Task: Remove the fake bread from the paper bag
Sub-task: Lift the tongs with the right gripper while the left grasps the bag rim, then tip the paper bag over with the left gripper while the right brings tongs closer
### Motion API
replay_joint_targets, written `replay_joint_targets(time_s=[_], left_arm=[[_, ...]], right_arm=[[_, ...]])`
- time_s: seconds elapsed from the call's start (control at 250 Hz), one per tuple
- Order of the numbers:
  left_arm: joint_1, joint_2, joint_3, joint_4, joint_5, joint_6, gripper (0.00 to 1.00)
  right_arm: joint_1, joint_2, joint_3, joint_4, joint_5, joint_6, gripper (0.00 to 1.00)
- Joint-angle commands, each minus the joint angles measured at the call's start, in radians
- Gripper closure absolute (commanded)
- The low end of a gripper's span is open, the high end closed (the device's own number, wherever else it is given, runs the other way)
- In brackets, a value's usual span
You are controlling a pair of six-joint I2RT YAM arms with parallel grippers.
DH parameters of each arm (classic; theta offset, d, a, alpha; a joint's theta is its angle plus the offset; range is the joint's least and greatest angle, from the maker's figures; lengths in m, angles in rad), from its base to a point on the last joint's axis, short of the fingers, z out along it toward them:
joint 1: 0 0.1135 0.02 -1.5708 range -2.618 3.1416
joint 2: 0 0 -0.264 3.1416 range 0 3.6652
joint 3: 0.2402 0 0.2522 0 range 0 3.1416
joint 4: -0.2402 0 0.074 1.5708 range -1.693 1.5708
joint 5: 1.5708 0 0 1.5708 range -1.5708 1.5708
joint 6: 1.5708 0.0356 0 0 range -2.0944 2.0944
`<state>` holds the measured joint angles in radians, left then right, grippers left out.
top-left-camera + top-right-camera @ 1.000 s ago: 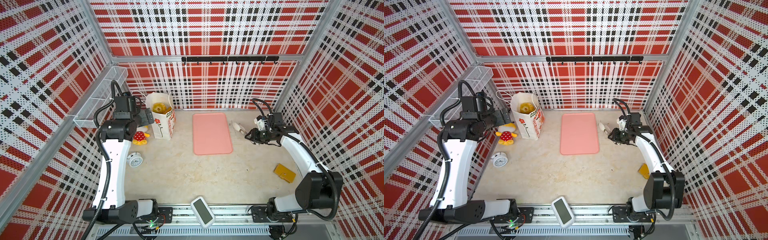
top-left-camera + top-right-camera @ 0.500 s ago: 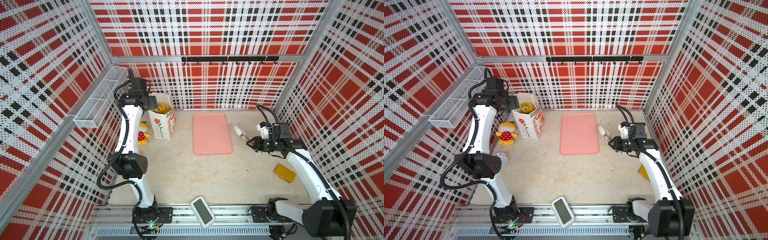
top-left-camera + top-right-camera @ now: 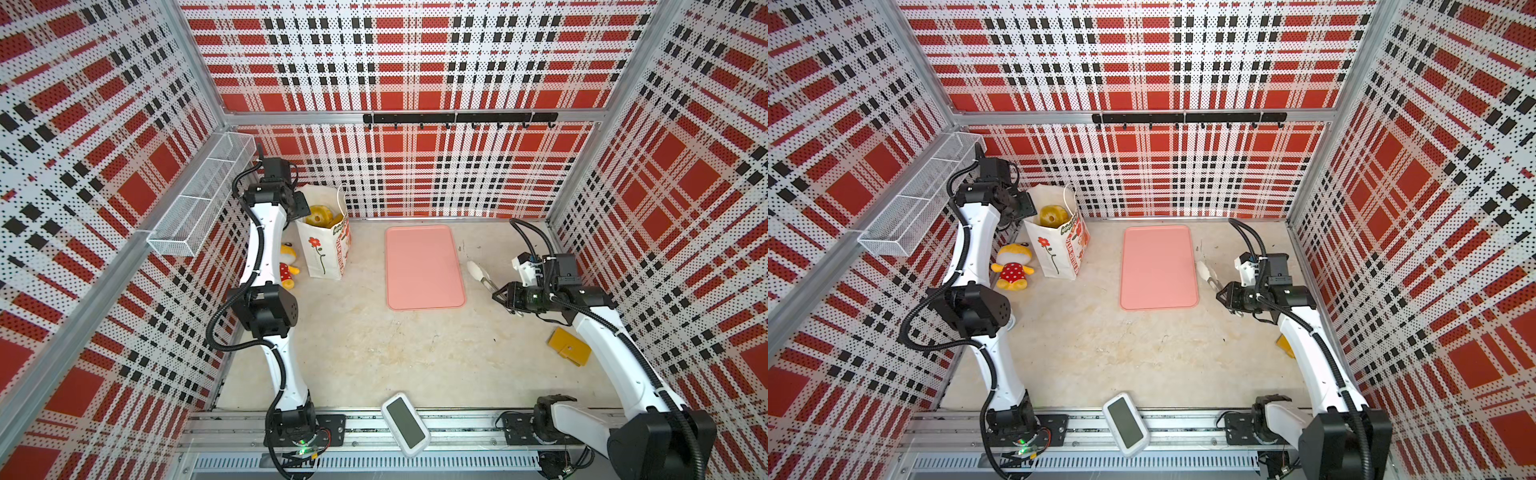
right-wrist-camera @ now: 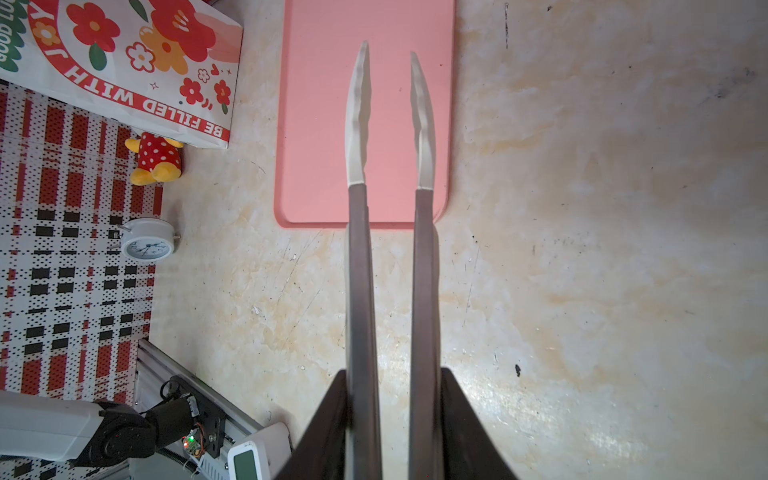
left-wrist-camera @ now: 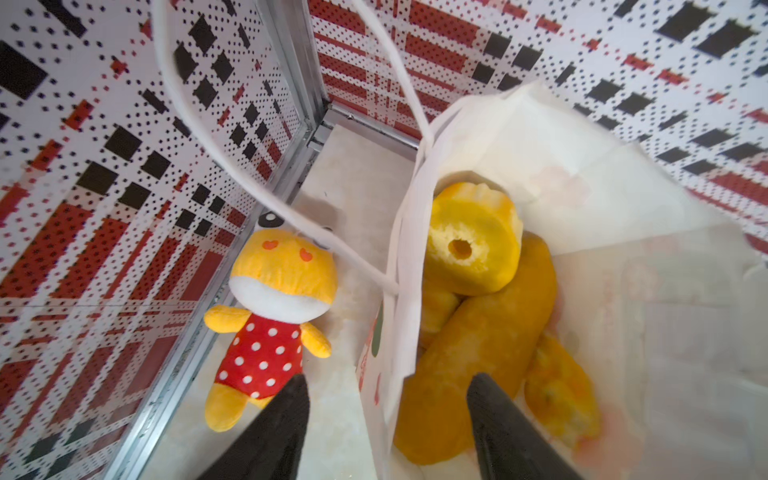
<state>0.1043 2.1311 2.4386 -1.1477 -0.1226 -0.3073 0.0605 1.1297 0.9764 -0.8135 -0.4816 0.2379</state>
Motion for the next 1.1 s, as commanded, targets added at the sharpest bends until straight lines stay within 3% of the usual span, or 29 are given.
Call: replay_joint_targets(time_s=[0.0,0.228,0.416,0.504,0.752,0.912,1.096], left_arm=[[0.013,0.053,0.045,0.032,0.053,-0.051,0.40],[0.009,0.102,0.078,0.072,0.122,-0.115,0.43],[0.006,0.106,0.079,0.095,0.125,-0.121,0.64],[0.006,0.104,0.077,0.095,0.126,-0.115,0.68],[-0.012,0.070,0.045,0.094,0.101,-0.059,1.00],[-0.066,0.012,-0.044,0.168,0.017,0.046,1.00],[-0.156,-0.146,-0.282,0.425,-0.124,0.242,1.00]], right_arm=[[0.007,-0.035,-0.019,0.016,0.009,0.020,0.69],[0.028,-0.060,-0.020,-0.003,0.045,0.048,0.69],[0.045,-0.070,-0.020,-0.012,0.063,0.063,0.70],[0.051,-0.068,-0.018,-0.023,0.071,0.060,0.70],[0.061,-0.070,-0.017,-0.033,0.070,0.066,0.70],[0.082,-0.069,-0.027,-0.039,0.027,0.075,0.68],[0.114,-0.116,-0.061,-0.041,0.039,0.106,0.71]])
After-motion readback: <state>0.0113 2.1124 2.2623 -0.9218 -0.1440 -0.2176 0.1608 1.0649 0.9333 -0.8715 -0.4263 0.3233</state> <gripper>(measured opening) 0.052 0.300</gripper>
